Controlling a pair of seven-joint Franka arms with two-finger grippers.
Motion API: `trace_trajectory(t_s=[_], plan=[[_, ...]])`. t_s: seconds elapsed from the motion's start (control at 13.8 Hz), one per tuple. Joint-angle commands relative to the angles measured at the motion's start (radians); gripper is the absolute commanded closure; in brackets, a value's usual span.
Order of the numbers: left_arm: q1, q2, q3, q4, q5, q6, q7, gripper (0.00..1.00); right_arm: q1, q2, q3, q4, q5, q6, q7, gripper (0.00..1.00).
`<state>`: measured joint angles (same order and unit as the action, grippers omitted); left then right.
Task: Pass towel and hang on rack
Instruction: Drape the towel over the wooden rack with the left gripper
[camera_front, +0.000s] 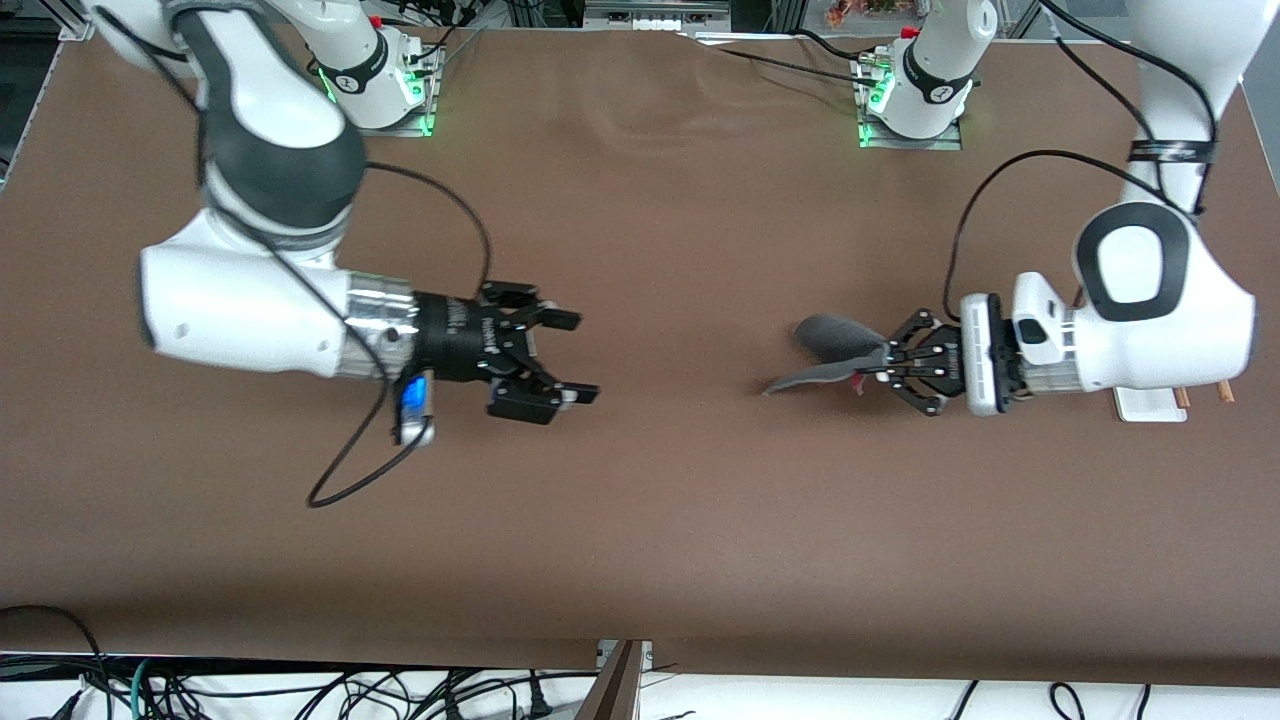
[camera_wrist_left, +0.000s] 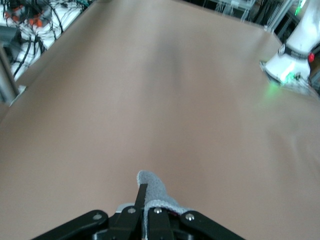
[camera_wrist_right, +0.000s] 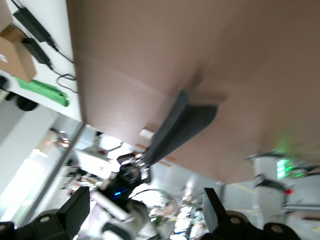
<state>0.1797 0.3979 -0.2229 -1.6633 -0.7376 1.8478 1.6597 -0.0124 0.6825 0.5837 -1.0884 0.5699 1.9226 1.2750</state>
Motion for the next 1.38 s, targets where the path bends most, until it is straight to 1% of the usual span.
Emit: trace_trajectory(t_s=[0.0,0.14,0.22,0.29,0.36,0.51,0.58,0.72,0.87,0.94,1.01,1.09,1.23,1.3], plan=[[0.091,-0.001,-0.007,0.060,0.180,-0.076,0.025,1.00,-0.038,-0.067,-0.016,-0.042,-0.073,-0.140,-0.112,0.01],[0.154,-0.001,-0.007,0.076,0.306,-0.093,0.026,1.00,-0.044,-0.162,-0.108,-0.126,-0.080,-0.216,-0.263,0.01],[0.196,-0.002,-0.007,0.080,0.364,-0.099,0.028,1.00,-0.047,-0.199,-0.134,-0.184,-0.085,-0.224,-0.342,0.01],[0.236,-0.002,-0.007,0.082,0.398,-0.099,0.026,1.00,-0.049,-0.243,-0.172,-0.221,-0.114,-0.253,-0.424,0.01],[0.271,-0.004,-0.007,0.082,0.438,-0.101,0.026,1.00,-0.047,-0.264,-0.201,-0.231,-0.158,-0.295,-0.503,0.01],[0.354,-0.004,-0.007,0.092,0.512,-0.146,0.025,1.00,-0.049,-0.279,-0.228,-0.234,-0.266,-0.348,-0.603,0.01],[0.384,0.001,-0.006,0.127,0.553,-0.175,0.026,1.00,-0.049,-0.290,-0.234,-0.251,-0.322,-0.355,-0.664,0.01],[0.441,0.006,-0.007,0.166,0.674,-0.193,0.031,1.00,-0.049,-0.340,-0.234,-0.329,-0.463,-0.323,-0.738,0.01],[0.498,0.007,-0.006,0.168,0.707,-0.193,0.066,1.00,-0.049,-0.412,-0.234,-0.445,-0.560,-0.239,-0.834,0.01],[0.524,0.010,-0.003,0.168,0.707,-0.187,0.093,1.00,-0.049,-0.461,-0.240,-0.525,-0.582,-0.181,-0.879,0.01],[0.555,0.019,0.010,0.169,0.705,-0.185,0.103,1.00,-0.049,-0.507,-0.263,-0.591,-0.585,-0.136,-0.923,0.01],[0.582,0.024,0.014,0.178,0.707,-0.185,0.107,1.00,-0.047,-0.535,-0.278,-0.626,-0.585,-0.119,-0.972,0.01],[0.625,0.062,0.023,0.218,0.714,-0.182,0.146,1.00,-0.028,-0.547,-0.358,-0.627,-0.584,-0.128,-1.075,0.01],[0.633,0.096,0.028,0.255,0.740,-0.182,0.161,1.00,0.015,-0.557,-0.427,-0.628,-0.582,-0.131,-1.123,0.01]])
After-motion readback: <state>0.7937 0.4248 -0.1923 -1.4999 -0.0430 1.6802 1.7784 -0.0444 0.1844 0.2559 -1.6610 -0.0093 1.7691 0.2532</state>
